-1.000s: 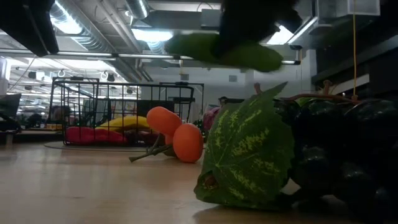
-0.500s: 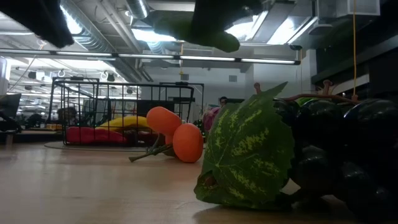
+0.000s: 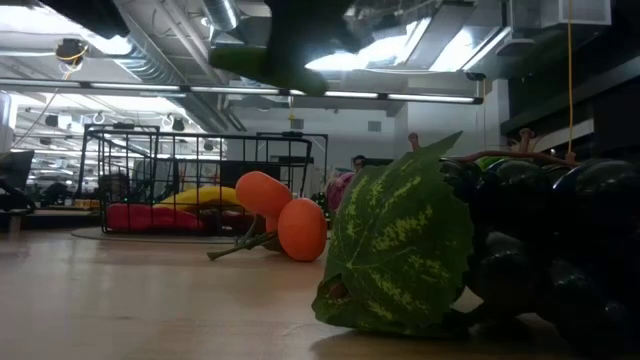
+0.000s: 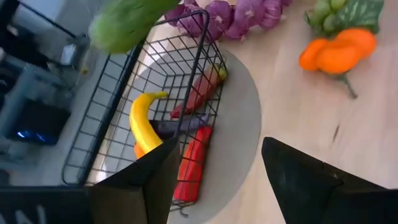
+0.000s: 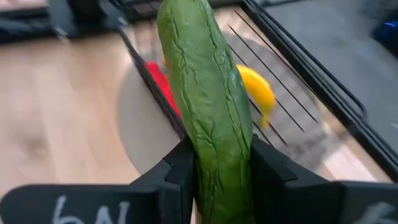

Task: Build produce basket
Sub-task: Put the cucumber into the wire basket

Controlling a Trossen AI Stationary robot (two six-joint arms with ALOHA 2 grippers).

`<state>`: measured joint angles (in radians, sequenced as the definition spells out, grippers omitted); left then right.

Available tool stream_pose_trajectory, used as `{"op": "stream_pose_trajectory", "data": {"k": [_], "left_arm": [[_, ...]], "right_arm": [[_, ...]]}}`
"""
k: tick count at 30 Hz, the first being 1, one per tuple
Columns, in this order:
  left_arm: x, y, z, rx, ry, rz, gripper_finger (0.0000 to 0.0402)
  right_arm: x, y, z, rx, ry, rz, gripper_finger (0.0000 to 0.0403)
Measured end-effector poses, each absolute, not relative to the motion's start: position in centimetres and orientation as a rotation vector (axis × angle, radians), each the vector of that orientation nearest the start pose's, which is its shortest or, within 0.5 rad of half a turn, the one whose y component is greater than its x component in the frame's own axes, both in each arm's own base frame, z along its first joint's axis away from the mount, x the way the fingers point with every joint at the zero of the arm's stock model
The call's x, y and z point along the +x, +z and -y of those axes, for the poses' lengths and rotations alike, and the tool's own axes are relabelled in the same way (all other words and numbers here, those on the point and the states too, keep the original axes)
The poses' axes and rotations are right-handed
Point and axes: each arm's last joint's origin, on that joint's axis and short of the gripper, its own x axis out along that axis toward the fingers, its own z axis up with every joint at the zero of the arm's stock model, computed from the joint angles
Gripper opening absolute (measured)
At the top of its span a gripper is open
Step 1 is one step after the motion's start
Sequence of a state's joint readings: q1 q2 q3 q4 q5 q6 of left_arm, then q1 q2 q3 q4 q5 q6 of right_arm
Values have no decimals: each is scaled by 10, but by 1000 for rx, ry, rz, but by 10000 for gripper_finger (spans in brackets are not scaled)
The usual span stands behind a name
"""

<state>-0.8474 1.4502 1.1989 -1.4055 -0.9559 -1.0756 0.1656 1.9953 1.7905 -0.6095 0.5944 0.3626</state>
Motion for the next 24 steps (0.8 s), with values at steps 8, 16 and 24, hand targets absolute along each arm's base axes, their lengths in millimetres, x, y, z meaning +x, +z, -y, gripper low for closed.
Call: {"op": "stream_pose_trajectory", "data": {"k": [8, 16, 24], "left_arm": [[163, 258, 148, 396, 568, -791, 225], [145, 234, 127, 194, 571, -698, 225], [126, 221, 107, -27, 425, -591, 225]], "right_arm": [[457, 297, -16, 134, -397, -565, 102], [458, 298, 8, 191, -414, -553, 102], [459, 298, 12, 175, -416, -553, 102]]}}
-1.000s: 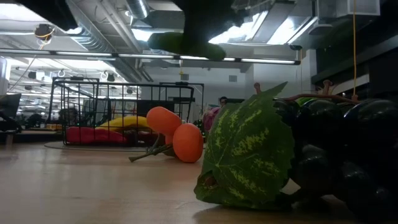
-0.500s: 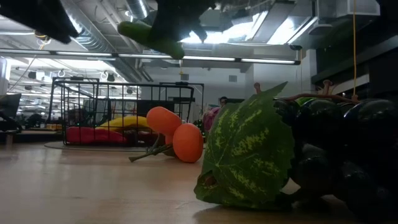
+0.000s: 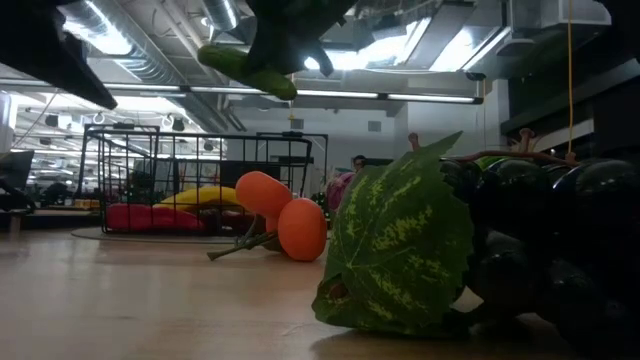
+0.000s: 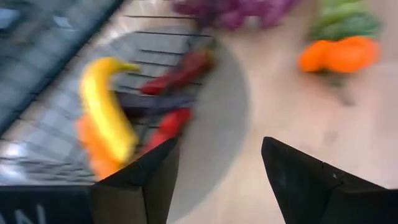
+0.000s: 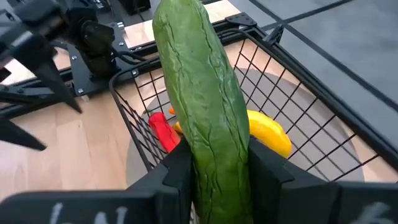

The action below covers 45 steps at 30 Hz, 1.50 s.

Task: Build produce basket
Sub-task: Put the cucumber into the wire basket

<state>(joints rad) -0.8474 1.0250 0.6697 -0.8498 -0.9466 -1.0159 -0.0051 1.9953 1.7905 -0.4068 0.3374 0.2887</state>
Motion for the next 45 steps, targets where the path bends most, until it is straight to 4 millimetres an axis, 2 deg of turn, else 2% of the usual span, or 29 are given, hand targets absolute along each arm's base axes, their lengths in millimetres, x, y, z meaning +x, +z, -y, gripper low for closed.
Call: {"op": "stream_pose_trajectory", "data": {"k": [7, 12, 15, 21, 25, 36, 41, 45], "left_arm": [[119, 210, 99, -120, 99, -413, 225], [116, 203, 85, -158, -44, -244, 225], [113, 194, 77, -164, -129, -202, 225], [107, 180, 68, -210, -405, -68, 225], [105, 173, 59, -229, -365, -5, 225], [111, 165, 42, -142, -235, -50, 225], [112, 162, 41, -153, -261, -85, 225], [112, 163, 39, -110, -211, -65, 225]], "right_arm": [[461, 302, 17, 174, -418, -509, 102], [461, 302, 23, 161, -426, -508, 102], [461, 302, 26, 162, -431, -508, 102], [463, 297, 30, 164, -439, -513, 102], [465, 292, 33, 159, -443, -526, 102], [466, 291, 54, 200, -414, -521, 102], [466, 290, 54, 220, -365, -528, 102], [466, 290, 53, 221, -362, -528, 102]]}}
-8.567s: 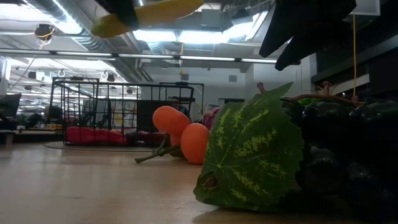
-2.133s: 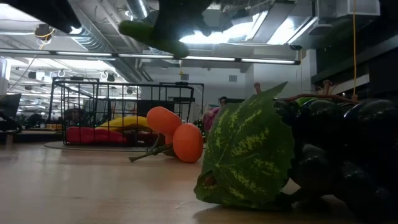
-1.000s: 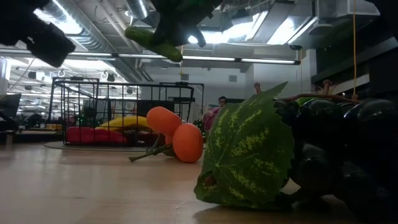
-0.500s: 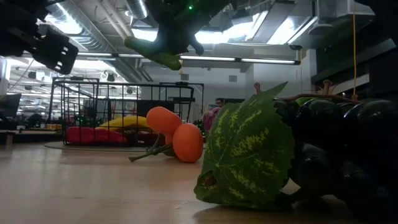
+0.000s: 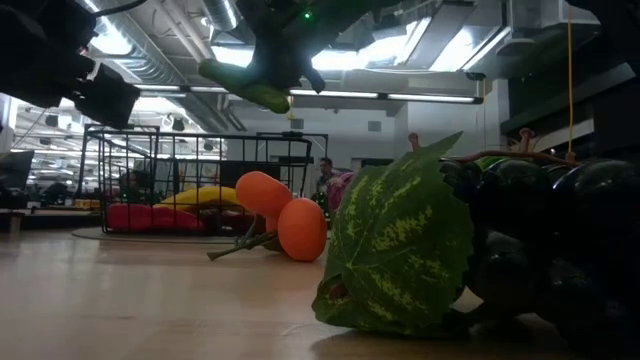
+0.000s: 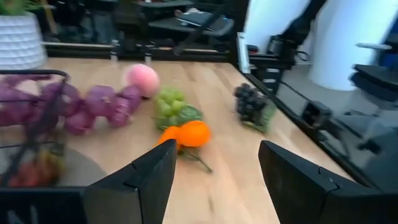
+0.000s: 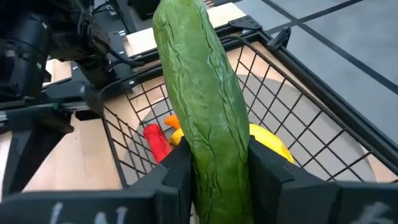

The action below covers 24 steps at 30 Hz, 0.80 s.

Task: Build produce basket
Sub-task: Put the cucumber into the wire basket

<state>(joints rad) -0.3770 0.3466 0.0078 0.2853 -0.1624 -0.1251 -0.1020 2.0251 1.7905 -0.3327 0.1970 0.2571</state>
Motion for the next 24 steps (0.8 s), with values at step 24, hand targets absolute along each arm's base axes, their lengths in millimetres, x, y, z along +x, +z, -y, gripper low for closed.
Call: {"op": "stream_pose_trajectory", "data": {"k": [24], "left_arm": [[113, 165, 34, -57, -37, -31, 225]], "right_arm": [[466, 290, 53, 123, -320, -548, 125]]}}
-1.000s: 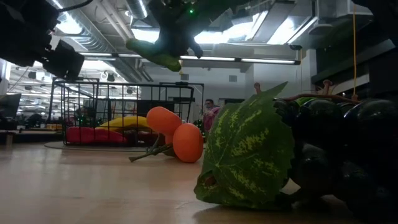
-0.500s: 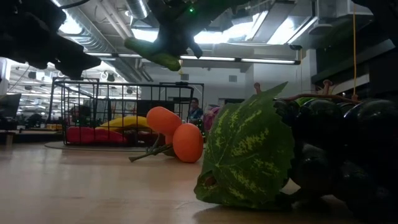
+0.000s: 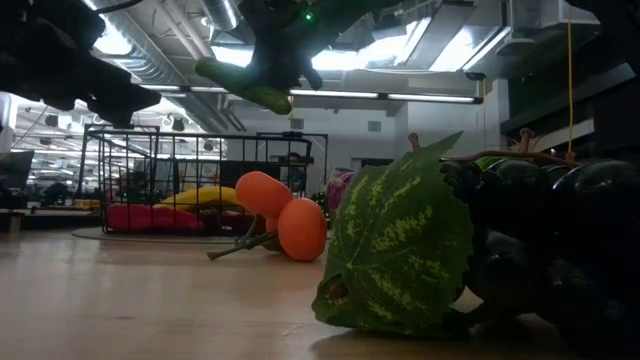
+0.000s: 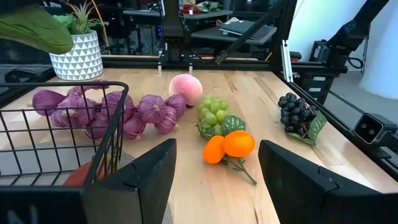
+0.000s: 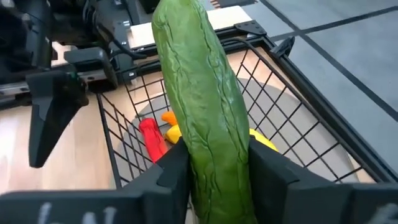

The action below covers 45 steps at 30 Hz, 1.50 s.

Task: Build produce basket
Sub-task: Put the cucumber into the wire basket, then put the black grapes into the wire basket

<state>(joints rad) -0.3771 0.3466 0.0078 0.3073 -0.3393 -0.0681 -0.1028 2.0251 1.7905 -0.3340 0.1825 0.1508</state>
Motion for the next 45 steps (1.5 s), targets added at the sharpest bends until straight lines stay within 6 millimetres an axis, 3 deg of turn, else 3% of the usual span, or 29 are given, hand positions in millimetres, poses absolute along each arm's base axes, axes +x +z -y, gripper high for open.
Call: {"op": "stream_pose_trajectory", "data": {"k": [9, 15, 18, 26, 29, 34, 40, 45], "left_arm": [[113, 165, 34, -57, -37, -31, 225], [113, 165, 34, -58, -37, -31, 225], [113, 165, 34, -58, -37, -31, 225], [113, 165, 34, -56, -37, -34, 225], [113, 165, 34, -56, -37, -34, 225], [113, 165, 34, -56, -37, -35, 225], [113, 165, 34, -56, -37, -35, 225], [113, 165, 34, -55, -37, -38, 225]], "right_arm": [[465, 290, 66, 182, -295, -549, 234], [460, 294, 73, 276, -266, -548, 266], [449, 311, 78, 314, -282, -569, 267], [407, 382, 87, 513, -219, -749, 268], [391, 399, 71, 522, -182, -851, 268], [363, 420, 24, 503, -102, -1055, 268], [342, 418, -40, 467, -103, -1194, 268], [333, 417, -95, 413, -95, -1194, 268]]}}
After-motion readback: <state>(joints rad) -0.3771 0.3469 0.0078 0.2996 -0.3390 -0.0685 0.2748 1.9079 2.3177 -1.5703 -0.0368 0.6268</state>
